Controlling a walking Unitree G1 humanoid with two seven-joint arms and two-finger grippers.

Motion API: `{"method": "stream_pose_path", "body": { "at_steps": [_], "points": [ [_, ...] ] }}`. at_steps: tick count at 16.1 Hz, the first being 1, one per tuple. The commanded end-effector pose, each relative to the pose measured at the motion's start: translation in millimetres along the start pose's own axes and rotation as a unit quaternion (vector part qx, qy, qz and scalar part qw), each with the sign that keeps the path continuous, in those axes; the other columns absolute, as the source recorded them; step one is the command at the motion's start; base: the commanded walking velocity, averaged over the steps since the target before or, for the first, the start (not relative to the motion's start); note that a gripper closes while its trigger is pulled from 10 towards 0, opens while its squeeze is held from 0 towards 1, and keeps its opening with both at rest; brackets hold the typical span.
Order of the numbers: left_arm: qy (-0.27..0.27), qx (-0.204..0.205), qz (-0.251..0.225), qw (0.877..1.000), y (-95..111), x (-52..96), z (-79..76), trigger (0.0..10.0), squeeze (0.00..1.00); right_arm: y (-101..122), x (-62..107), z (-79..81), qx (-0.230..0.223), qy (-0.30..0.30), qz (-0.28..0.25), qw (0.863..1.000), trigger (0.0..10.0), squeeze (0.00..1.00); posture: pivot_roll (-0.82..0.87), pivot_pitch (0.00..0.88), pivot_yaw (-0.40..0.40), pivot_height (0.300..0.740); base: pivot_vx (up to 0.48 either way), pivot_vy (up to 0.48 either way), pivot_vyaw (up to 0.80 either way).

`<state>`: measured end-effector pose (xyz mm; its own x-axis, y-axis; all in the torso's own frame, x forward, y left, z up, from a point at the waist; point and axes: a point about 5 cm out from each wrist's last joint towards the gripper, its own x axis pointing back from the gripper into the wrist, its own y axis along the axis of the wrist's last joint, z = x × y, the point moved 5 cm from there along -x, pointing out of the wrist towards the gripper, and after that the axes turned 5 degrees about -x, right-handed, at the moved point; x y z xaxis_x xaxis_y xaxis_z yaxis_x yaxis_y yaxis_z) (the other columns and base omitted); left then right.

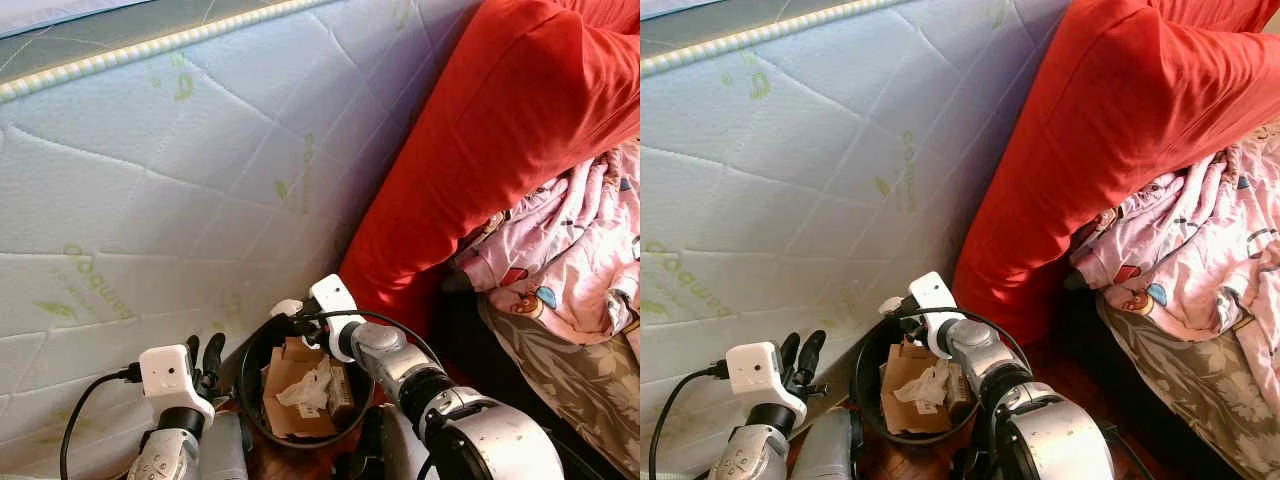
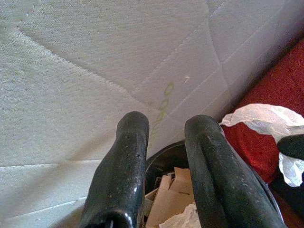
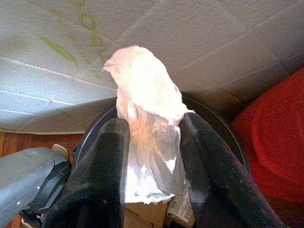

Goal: Clean up the room

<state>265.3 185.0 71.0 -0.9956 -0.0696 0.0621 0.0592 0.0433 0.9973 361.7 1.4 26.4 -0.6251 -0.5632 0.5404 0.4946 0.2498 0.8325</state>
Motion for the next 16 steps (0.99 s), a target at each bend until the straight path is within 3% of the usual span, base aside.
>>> {"method": "stream_pose_path", "body": {
  "at_steps": [1, 10, 15, 16],
  "points": [
    [0.001, 0.002, 0.002, 1.000, 0, 2.2, 0.0, 10.0, 0.00, -8, -0.1, 1.4, -0.003, 0.003, 0.014, 1.000, 10.0, 1.00, 0.28, 0.208, -0.127, 0.617, 0.000, 0.000, 0.00],
    [0.001, 0.001, 0.002, 1.000, 0, 2.2, -0.1, 10.0, 0.00, -17, -0.1, 8.1, -0.013, 0.027, 0.047, 0.998, 10.0, 1.00, 0.29, 0.212, -0.127, 0.617, 0.000, 0.000, 0.00],
    [0.002, 0.002, 0.002, 1.000, 0, 2.1, -0.4, 10.0, 0.00, -22, 1.1, 3.7, 0.004, 0.017, 0.067, 0.998, 10.0, 1.00, 0.29, 0.212, -0.128, 0.617, 0.000, 0.000, 0.00],
    [0.002, 0.002, 0.002, 1.000, 0, 2.1, -0.6, 10.0, 0.00, -21, 1.2, 3.0, 0.012, 0.016, 0.067, 0.998, 10.0, 0.76, 0.29, 0.213, -0.129, 0.617, 0.000, 0.000, 0.00]
  ]
}}
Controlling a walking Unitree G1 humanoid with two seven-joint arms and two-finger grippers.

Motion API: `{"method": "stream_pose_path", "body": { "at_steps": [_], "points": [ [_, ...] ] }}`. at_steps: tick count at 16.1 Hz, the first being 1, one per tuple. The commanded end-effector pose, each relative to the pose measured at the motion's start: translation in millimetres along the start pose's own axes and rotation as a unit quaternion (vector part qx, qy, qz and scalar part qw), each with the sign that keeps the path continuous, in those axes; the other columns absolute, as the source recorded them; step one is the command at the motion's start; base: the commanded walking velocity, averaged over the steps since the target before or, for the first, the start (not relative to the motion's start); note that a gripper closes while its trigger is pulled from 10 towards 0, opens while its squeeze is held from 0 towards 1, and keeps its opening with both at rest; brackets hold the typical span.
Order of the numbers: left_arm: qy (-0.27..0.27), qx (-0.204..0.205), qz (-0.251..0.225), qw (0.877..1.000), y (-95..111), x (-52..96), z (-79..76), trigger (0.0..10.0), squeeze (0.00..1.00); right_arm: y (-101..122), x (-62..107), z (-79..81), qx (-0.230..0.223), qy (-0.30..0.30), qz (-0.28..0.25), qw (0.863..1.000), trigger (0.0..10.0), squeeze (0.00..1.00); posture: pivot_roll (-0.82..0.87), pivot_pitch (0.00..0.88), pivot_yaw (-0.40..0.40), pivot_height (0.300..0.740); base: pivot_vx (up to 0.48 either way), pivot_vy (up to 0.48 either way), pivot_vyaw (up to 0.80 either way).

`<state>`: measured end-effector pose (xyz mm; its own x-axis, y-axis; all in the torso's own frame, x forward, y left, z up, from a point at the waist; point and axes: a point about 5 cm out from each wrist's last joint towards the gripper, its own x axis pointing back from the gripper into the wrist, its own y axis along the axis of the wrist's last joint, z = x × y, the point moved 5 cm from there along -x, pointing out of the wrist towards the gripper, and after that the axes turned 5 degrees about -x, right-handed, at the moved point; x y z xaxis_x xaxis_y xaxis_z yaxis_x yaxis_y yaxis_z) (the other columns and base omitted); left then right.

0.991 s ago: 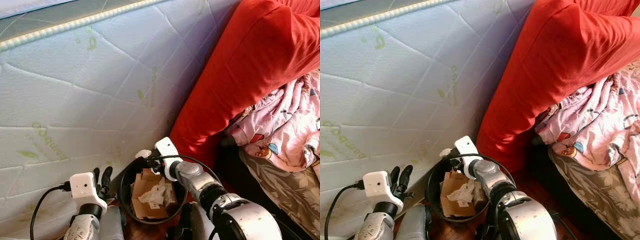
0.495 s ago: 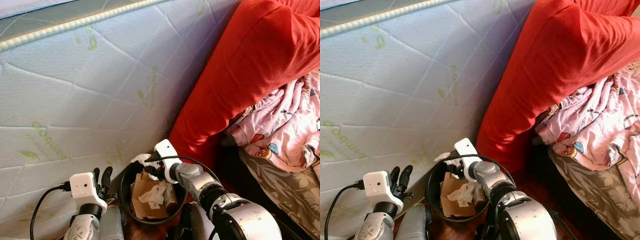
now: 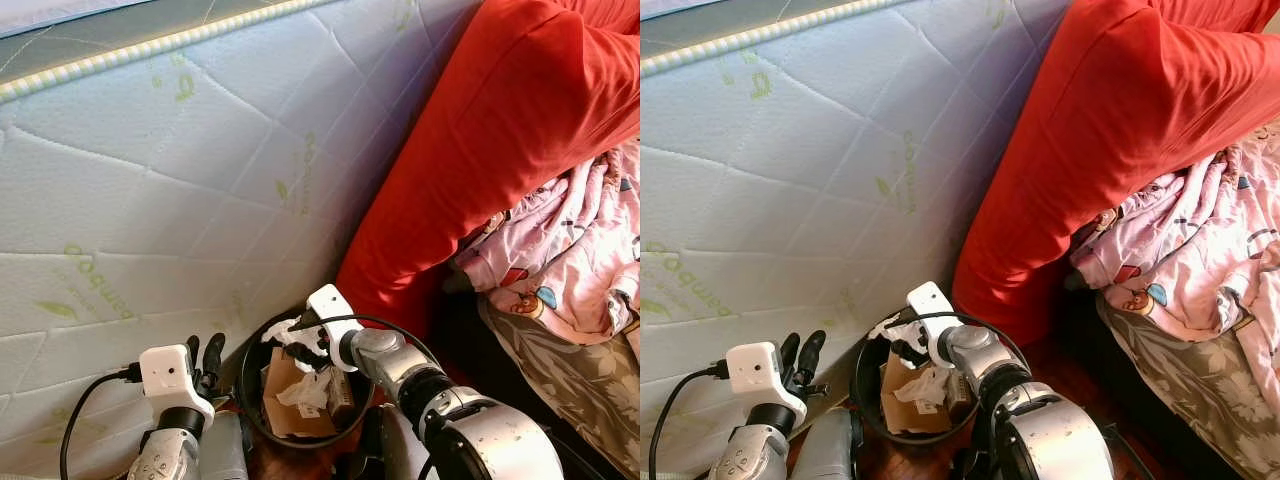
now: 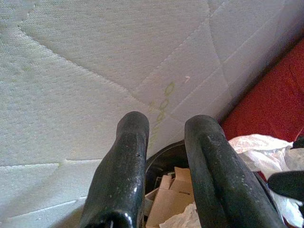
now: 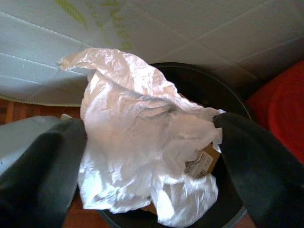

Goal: Clean up the room

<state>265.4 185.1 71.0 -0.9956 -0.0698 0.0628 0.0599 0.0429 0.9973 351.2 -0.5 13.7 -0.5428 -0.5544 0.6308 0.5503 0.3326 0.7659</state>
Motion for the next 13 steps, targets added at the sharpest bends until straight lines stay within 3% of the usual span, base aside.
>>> {"method": "stream_pose_path", "body": {
  "at_steps": [1, 4, 5, 12, 13],
  "points": [
    [0.002, 0.002, 0.001, 1.000, 0.5, 2.0, -0.8, 10.0, 0.00, -4.4, 0.1, -1.3, 0.008, -0.004, 0.007, 1.000, 10.0, 0.00, 0.29, 0.213, -0.129, 0.617, 0.000, 0.000, 0.00],
    [0.002, 0.002, 0.001, 1.000, 0.7, 1.7, -0.6, 10.0, 0.00, -4.2, 0.4, -2.6, 0.011, -0.007, 0.008, 1.000, 10.0, 0.00, 0.29, 0.213, -0.130, 0.617, 0.000, 0.000, 0.00],
    [0.002, 0.002, 0.001, 1.000, 0.8, 1.8, -0.5, 10.0, 0.00, -4.5, 0.3, -2.2, 0.008, -0.006, 0.009, 1.000, 10.0, 1.00, 0.29, 0.213, -0.130, 0.617, 0.000, 0.000, 0.00],
    [0.002, 0.002, 0.000, 1.000, 1.2, 1.8, -0.5, 10.0, 0.00, -4.2, 0.3, -2.2, 0.011, -0.007, 0.008, 1.000, 10.0, 1.00, 0.29, 0.214, -0.130, 0.617, 0.000, 0.000, 0.00],
    [0.002, 0.002, 0.001, 1.000, 1.1, 1.8, -0.6, 10.0, 0.00, -3.0, 0.9, -6.5, 0.032, -0.022, 0.006, 0.999, 10.0, 1.00, 0.29, 0.214, -0.130, 0.617, 0.000, 0.000, 0.00]
  ]
}}
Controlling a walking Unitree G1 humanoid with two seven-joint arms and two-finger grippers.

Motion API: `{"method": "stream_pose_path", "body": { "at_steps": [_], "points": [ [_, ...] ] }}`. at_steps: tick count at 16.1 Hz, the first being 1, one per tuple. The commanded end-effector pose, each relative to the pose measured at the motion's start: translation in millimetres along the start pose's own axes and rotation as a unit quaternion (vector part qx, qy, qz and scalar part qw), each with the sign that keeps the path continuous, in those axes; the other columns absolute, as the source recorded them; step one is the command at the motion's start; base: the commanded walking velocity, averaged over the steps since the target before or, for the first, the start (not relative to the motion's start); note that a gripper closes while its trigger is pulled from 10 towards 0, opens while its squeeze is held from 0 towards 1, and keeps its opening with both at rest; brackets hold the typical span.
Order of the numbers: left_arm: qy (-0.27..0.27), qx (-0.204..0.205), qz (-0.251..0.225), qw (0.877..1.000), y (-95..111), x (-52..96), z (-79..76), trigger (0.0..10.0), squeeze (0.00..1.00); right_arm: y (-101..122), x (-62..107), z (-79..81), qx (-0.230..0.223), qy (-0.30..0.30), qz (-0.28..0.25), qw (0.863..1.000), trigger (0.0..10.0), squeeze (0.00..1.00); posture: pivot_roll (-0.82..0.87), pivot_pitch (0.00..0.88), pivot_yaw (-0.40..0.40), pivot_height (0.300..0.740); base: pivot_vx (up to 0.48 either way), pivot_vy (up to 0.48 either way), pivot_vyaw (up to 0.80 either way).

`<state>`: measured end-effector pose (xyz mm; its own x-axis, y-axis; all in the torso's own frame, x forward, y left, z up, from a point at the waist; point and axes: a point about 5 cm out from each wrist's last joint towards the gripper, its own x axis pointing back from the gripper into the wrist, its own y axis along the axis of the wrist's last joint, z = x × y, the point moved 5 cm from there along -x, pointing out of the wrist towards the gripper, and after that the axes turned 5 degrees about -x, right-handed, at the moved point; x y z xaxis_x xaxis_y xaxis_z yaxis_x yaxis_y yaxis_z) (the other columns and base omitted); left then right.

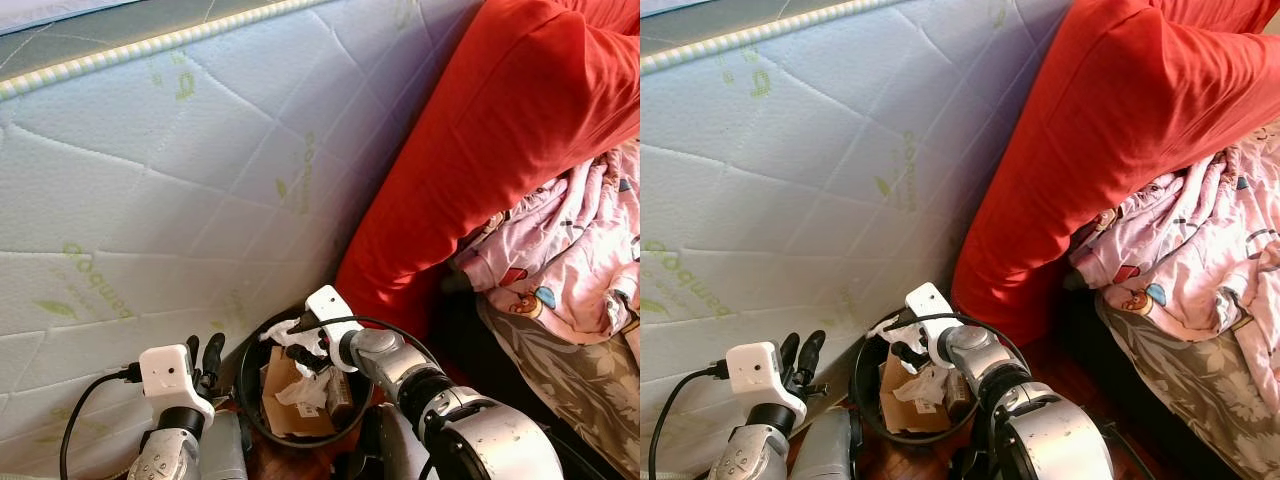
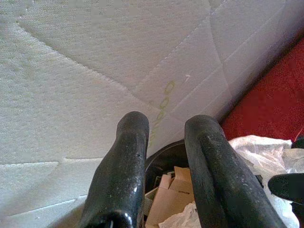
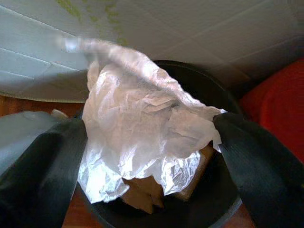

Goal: Clean up the room

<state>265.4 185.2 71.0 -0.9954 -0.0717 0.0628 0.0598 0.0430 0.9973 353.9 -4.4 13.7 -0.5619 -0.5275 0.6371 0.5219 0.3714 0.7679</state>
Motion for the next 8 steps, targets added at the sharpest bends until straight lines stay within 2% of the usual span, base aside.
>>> {"method": "stream_pose_path", "body": {
  "at_steps": [1, 2, 3, 6, 7, 8],
  "points": [
    [0.001, 0.002, 0.001, 1.000, 1, 1.9, -0.8, 10.0, 0.00, -3, 0.6, -4.8, 0.026, -0.016, 0.005, 1.000, 10.0, 1.00, 0.29, 0.214, -0.130, 0.617, 0.000, 0.000, 0.00],
    [0.001, 0.002, 0.001, 1.000, 1, 2.0, -1.0, 10.0, 0.00, -4, 1.5, -10.4, 0.058, -0.035, 0.009, 0.998, 10.0, 1.00, 0.29, 0.215, -0.131, 0.617, 0.000, 0.000, 0.00],
    [0.001, 0.002, 0.002, 1.000, 1, 2.0, -1.0, 10.0, 0.00, -5, 1.7, -11.1, 0.061, -0.037, 0.011, 0.997, 10.0, 0.00, 0.29, 0.215, -0.131, 0.617, 0.000, 0.000, 0.00],
    [0.001, 0.001, 0.003, 1.000, 0, 2.3, -0.8, 10.0, 0.00, -9, 1.8, -11.3, 0.058, -0.036, 0.024, 0.997, 10.0, 0.00, 0.29, 0.216, -0.132, 0.617, 0.000, 0.000, 0.00],
    [0.000, 0.001, 0.004, 1.000, 0, 2.5, -1.2, 10.0, 0.00, -13, 1.6, -8.0, 0.041, -0.021, 0.036, 0.998, 10.0, 0.00, 0.29, 0.217, -0.133, 0.617, 0.000, 0.000, 0.00],
    [-0.001, 0.001, 0.005, 1.000, 0, 2.7, -1.6, 10.0, 0.00, -12, 0.9, -2.6, 0.019, 0.000, 0.023, 1.000, 10.0, 0.00, 0.29, 0.217, -0.133, 0.617, 0.000, 0.000, 0.00]
  ]
}}
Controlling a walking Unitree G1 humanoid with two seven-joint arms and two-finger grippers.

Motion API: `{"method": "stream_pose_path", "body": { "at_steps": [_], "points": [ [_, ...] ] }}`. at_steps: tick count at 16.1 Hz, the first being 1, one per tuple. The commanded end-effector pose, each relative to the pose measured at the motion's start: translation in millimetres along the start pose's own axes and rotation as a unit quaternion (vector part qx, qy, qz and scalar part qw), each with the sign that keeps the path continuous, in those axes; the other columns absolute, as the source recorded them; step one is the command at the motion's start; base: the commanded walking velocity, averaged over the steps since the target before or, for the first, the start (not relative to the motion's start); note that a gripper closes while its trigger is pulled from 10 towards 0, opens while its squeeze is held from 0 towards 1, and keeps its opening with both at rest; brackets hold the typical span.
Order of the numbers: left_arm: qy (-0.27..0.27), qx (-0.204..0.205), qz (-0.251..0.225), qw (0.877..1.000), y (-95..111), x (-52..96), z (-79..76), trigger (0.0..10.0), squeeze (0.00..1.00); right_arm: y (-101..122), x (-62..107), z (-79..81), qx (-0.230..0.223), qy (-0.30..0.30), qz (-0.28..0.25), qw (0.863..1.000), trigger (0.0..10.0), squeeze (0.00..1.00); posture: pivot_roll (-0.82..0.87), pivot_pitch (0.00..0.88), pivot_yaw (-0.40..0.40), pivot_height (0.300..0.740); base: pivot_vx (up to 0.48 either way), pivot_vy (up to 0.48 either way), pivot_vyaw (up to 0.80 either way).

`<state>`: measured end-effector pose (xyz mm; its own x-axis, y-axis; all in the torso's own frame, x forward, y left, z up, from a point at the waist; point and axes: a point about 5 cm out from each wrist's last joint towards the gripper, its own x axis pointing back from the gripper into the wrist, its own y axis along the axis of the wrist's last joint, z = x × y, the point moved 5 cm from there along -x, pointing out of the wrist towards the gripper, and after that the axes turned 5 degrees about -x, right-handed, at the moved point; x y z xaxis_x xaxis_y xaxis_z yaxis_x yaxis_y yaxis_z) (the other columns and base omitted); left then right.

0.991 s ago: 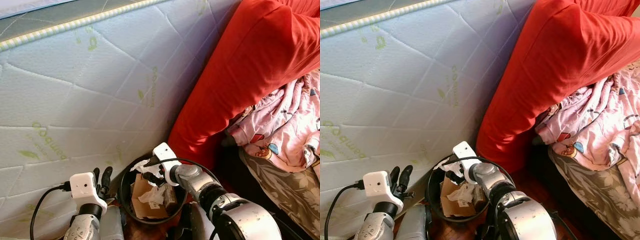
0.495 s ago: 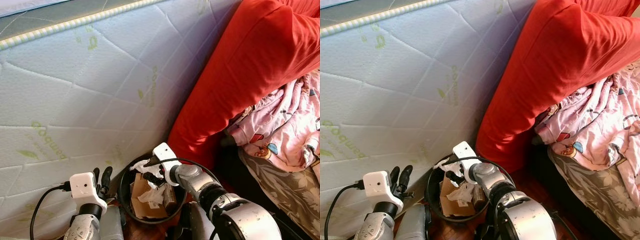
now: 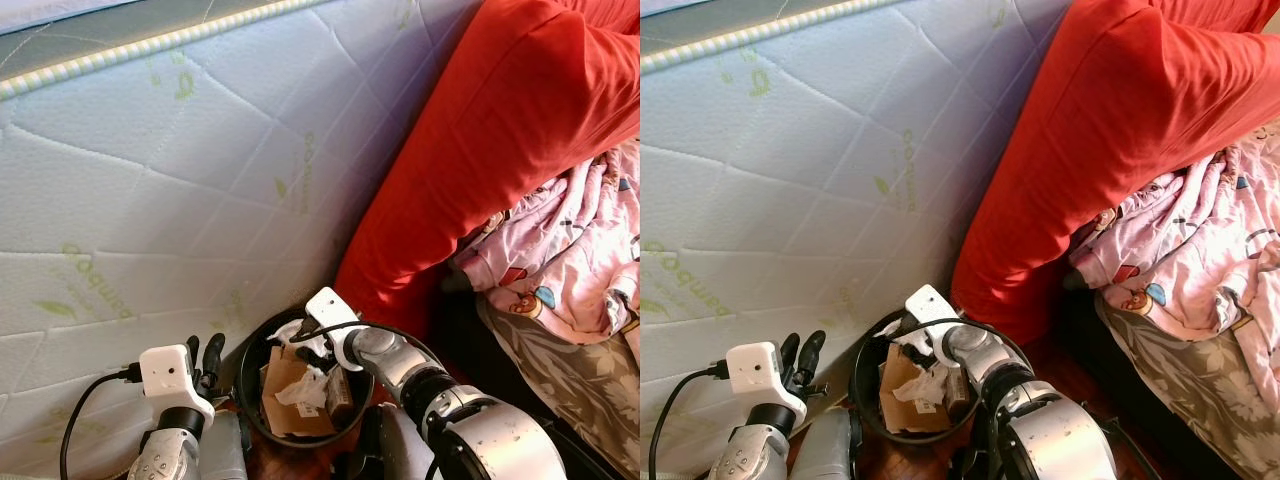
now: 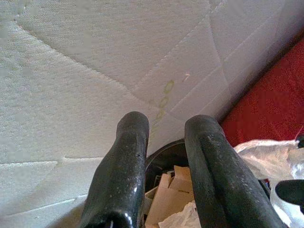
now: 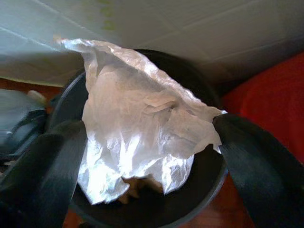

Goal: Clean up the room

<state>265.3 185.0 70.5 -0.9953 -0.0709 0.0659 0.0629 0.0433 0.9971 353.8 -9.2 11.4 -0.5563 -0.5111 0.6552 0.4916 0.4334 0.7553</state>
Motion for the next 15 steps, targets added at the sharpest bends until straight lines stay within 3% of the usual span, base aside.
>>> {"method": "stream_pose_path", "body": {
  "at_steps": [1, 3, 4, 5, 6, 7, 8, 9, 11, 12, 14, 15],
  "points": [
    [-0.001, 0.001, 0.003, 1.000, 0, 2.5, -1.6, 10.0, 0.00, -3, -1.0, 6.9, -0.034, 0.023, -0.015, 0.999, 10.0, 0.00, 0.29, 0.217, -0.133, 0.617, 0.000, 0.000, 0.00],
    [0.000, 0.001, 0.003, 1.000, 0, 2.4, -1.5, 10.0, 0.00, 4, -0.8, 10.9, -0.051, 0.037, -0.048, 0.997, 10.0, 0.00, 0.29, 0.219, -0.133, 0.617, 0.000, 0.000, 0.00],
    [0.000, 0.001, 0.003, 1.000, 0, 1.9, -1.9, 10.0, 0.00, -4, -0.6, 1.5, -0.010, 0.001, -0.006, 1.000, 10.0, 0.00, 0.29, 0.218, -0.133, 0.617, 0.000, 0.000, 0.00],
    [0.000, 0.001, 0.003, 1.000, 0, 1.8, -2.1, 10.0, 0.00, -1, -0.5, 0.5, -0.002, -0.003, -0.015, 1.000, 10.0, 0.00, 0.29, 0.218, -0.133, 0.617, 0.000, 0.000, 0.00],
    [0.000, 0.002, 0.003, 1.000, 1, 1.5, -2.3, 10.0, 0.00, 9, 0.1, 2.9, -0.034, 0.004, -0.064, 0.997, 10.0, 0.00, 0.29, 0.221, -0.133, 0.617, 0.000, 0.000, 0.00],
    [0.000, 0.002, 0.003, 1.000, 0, 1.6, -1.5, 10.0, 0.00, 8, 0.0, 0.7, -0.058, -0.005, -0.066, 0.996, 10.0, 0.00, 0.29, 0.220, -0.133, 0.617, 0.000, 0.000, 0.00],
    [0.000, 0.001, 0.004, 1.000, 0, 1.9, -1.4, 10.0, 0.00, -5, -0.2, -3.3, -0.023, -0.018, -0.006, 1.000, 10.0, 0.00, 0.29, 0.217, -0.132, 0.617, 0.000, 0.000, 0.00],
    [0.000, 0.001, 0.004, 1.000, 0, 1.9, -2.0, 10.0, 0.00, -5, -0.1, -2.7, -0.013, -0.013, -0.004, 1.000, 10.0, 0.00, 0.29, 0.218, -0.134, 0.617, 0.000, 0.000, 0.00],
    [0.000, 0.002, 0.002, 1.000, 1, 1.5, -1.6, 10.0, 0.00, 15, 0.6, 6.7, -0.108, 0.020, -0.104, 0.988, 10.0, 0.00, 0.29, 0.222, -0.132, 0.617, 0.000, 0.000, 0.00],
    [0.000, 0.002, 0.002, 1.000, 1, 1.5, -1.7, 10.0, 0.00, 16, 0.9, 6.4, -0.099, 0.019, -0.107, 0.989, 10.0, 0.00, 0.28, 0.221, -0.132, 0.617, 0.000, 0.000, 0.00],
    [-0.002, 0.002, 0.003, 1.000, 0, 0.9, -2.5, 10.0, 0.00, -5, -0.7, 0.1, -0.027, -0.006, -0.007, 1.000, 10.0, 0.00, 0.29, 0.217, -0.132, 0.617, 0.000, 0.000, 0.00],
    [-0.002, 0.002, 0.003, 1.000, 0, 0.3, -2.9, 10.0, 0.00, -1, -0.7, 1.8, -0.038, 0.001, -0.025, 0.999, 10.0, 0.00, 0.29, 0.218, -0.133, 0.617, 0.000, 0.000, 0.00]
  ]
}}
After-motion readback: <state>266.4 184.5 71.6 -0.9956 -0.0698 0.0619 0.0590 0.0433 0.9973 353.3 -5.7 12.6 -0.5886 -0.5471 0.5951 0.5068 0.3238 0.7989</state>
